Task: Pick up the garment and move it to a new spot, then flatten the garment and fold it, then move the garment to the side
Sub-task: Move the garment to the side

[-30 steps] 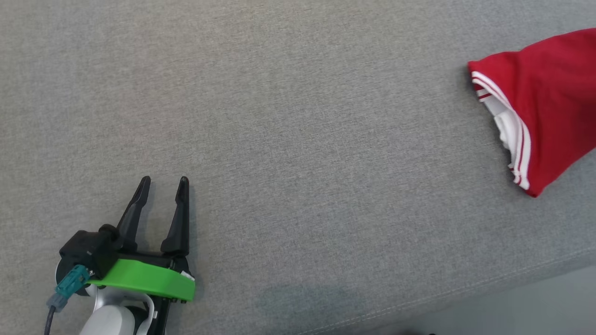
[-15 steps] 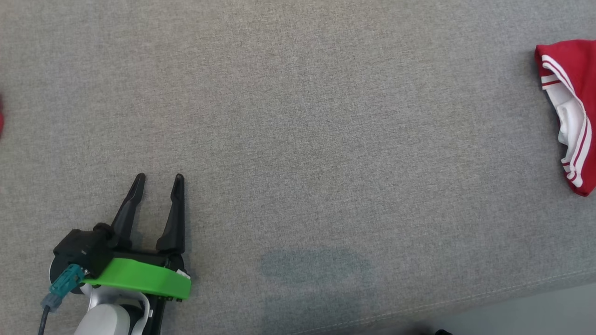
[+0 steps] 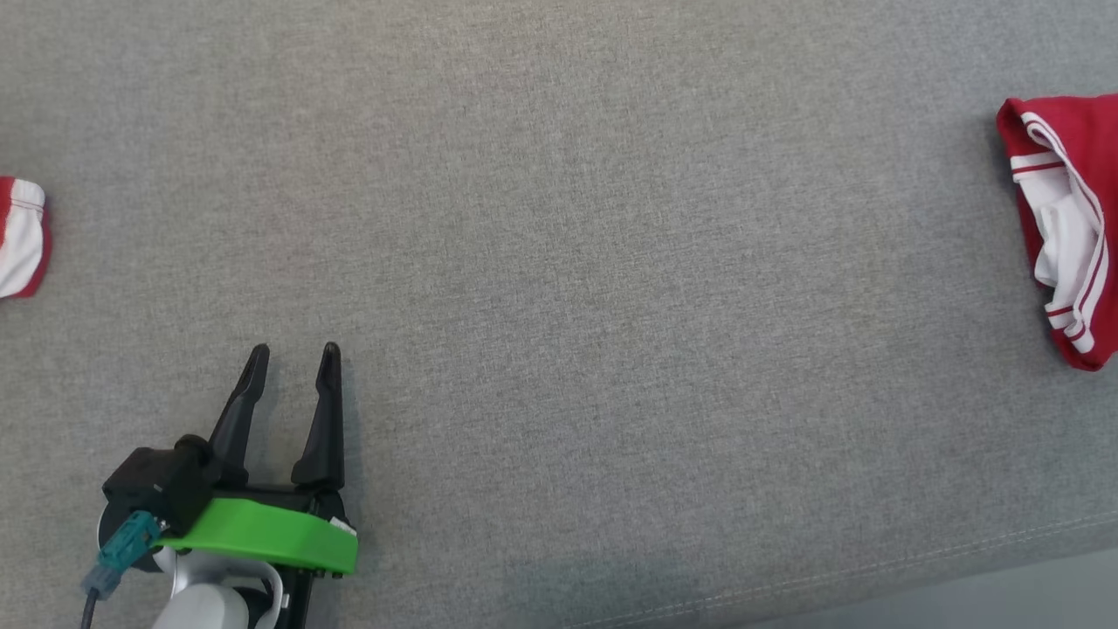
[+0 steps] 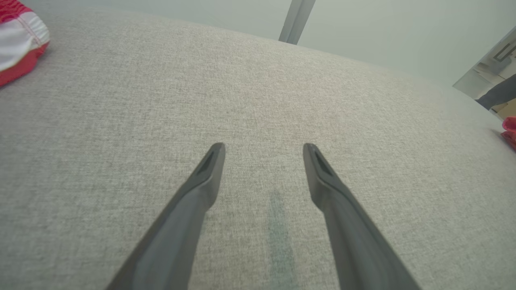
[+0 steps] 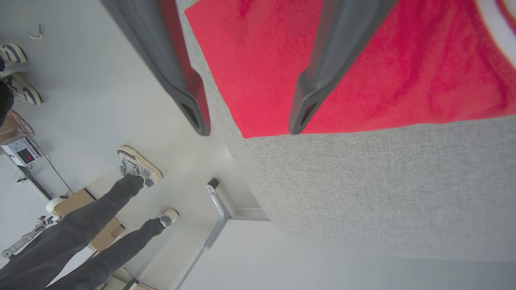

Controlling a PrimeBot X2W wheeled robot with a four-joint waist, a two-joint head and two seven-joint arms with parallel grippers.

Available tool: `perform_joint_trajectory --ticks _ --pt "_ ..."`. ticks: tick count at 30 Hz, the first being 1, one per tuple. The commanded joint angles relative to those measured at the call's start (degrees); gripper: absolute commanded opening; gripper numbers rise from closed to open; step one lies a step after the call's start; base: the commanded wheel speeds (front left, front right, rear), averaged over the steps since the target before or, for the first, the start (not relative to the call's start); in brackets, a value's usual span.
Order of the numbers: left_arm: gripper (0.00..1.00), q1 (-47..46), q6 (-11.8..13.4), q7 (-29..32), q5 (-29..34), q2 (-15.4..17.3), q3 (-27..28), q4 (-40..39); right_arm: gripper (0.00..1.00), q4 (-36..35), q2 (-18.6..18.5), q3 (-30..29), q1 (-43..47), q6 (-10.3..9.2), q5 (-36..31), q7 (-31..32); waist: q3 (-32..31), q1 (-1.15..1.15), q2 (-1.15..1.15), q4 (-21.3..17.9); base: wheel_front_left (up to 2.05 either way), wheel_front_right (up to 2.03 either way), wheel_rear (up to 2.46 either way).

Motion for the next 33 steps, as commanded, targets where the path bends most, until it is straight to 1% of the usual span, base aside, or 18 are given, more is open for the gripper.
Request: perform_joint_trajectory --ticks 1,3,5,7,11,14,17,21,24,27,29,31,33 --pt "1.0 0.8 0.1 -0.4 -0.1 -0.2 0.2 0.3 1.0 -1.0 0.3 0.5 1.4 -0.09 0.1 -1.5 -3.4 0.0 0.0 -0.1 0.0 0.0 0.0" --pt "1.0 1.4 0.1 -1.0 -0.5 -0.5 0.5 1.2 1.0 -4.4 1.9 1.2 3.0 -0.1 1.6 -5.9 -5.8 0.0 0.0 0.1 0.0 0.0 0.0" --pt "1.0 2.0 0.2 -1.6 -0.5 -0.8 0.8 2.0 1.0 -7.9 3.9 4.0 5.5 -0.09 4.3 -9.4 -8.4 0.0 0.0 0.4 0.0 0.0 0.0" --pt "1.0 2.8 0.3 -2.1 -0.7 -1.3 1.1 2.9 1.0 -12.1 4.5 6.8 9.0 -0.09 7.5 -11.7 -10.9 0.0 0.0 1.1 0.0 0.0 0.0" --pt "1.0 4.1 0.2 -3.0 0.0 -2.1 1.7 4.7 1.0 -21.8 4.9 12.0 19.2 -0.09 14.7 -13.5 -16.2 0.0 0.0 3.0 0.0 0.0 0.0" --pt "1.0 5.7 0.1 -3.2 0.3 -2.3 2.5 5.8 1.0 -28.2 4.9 14.4 26.9 -0.1 17.8 -14.0 -19.3 0.0 0.0 4.1 0.0 0.0 0.0" --pt "1.0 6.6 0.1 -3.5 1.1 -2.4 3.2 6.7 1.0 -32.1 5.8 16.1 32.8 -0.09 19.7 -16.0 -21.2 0.0 0.0 4.9 0.0 0.0 0.0" --pt "1.0 7.6 -0.6 -3.6 1.8 -2.7 4.4 7.9 1.0 -33.4 9.2 18.3 38.9 -0.1 21.7 -18.5 -22.8 0.0 0.0 5.7 0.0 0.0 0.0" --pt "1.0 8.4 -0.8 -3.6 3.0 -3.0 5.9 8.3 1.0 -32.5 11.1 20.0 42.2 -0.09 21.1 -20.4 -23.5 0.0 0.0 6.2 0.0 0.0 0.0" --pt "1.0 9.5 -0.8 -3.6 4.4 -3.8 7.4 9.1 1.0 -31.3 12.7 22.0 44.2 -0.09 20.3 -21.4 -24.0 0.0 0.0 6.5 0.0 0.0 0.0" --pt "1.0 10.5 -1.0 -3.6 5.4 -4.4 9.5 10.3 1.0 -30.5 13.8 23.3 45.3 -0.09 19.5 -21.8 -24.6 0.0 0.0 6.7 0.0 0.0 0.0" --pt "1.0 11.1 -1.6 -3.6 5.9 -4.9 11.2 10.8 1.0 -31.2 15.2 23.6 46.1 -0.09 19.8 -21.7 -24.8 0.0 0.0 6.9 0.0 0.0 0.0" --pt "1.0 11.6 -2.5 -3.6 6.1 -5.7 12.7 11.2 1.0 -31.7 15.8 23.4 47.0 -0.09 19.2 -21.7 -25.0 0.0 0.0 7.3 0.0 0.0 0.0"
